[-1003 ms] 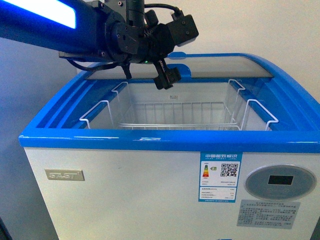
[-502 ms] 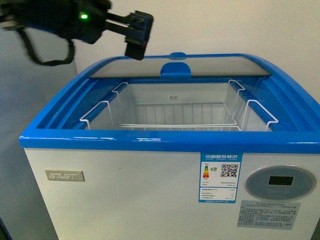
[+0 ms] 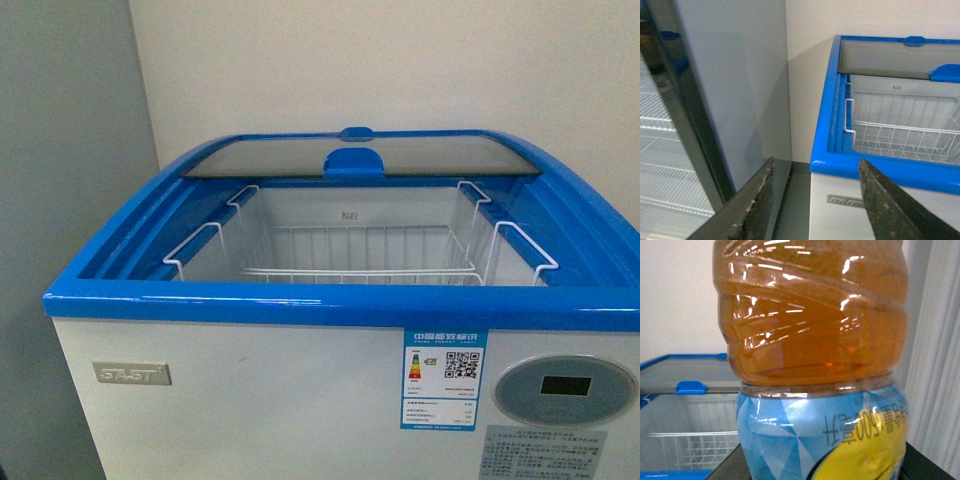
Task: Put drink in fridge
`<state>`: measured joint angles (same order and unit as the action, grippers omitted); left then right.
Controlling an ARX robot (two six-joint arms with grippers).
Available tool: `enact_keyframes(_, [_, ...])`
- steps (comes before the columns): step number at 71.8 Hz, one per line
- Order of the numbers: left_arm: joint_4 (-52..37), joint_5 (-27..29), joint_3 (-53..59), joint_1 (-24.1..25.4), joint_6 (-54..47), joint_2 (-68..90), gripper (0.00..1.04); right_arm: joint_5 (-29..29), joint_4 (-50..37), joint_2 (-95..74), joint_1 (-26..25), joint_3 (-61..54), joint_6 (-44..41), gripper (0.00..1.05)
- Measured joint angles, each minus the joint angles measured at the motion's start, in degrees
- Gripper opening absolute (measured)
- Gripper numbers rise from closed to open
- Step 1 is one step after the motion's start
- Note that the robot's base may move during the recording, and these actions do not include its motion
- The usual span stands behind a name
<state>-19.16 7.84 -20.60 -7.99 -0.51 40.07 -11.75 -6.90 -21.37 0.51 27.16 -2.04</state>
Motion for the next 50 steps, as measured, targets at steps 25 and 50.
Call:
enact_keyframes(25, [-1.09,-7.39,9.88,7.10,0.33,-8.63,0.03,20.79,15.02,-27.45,-10.23,21.90,-10.64,0.39])
enact_keyframes(50, [0.48,-7.85,15.08,7.74,0.35,-16.00,0.03,22.08,-0.59,-59.60,-2.86,37.73,-56.02,0.39])
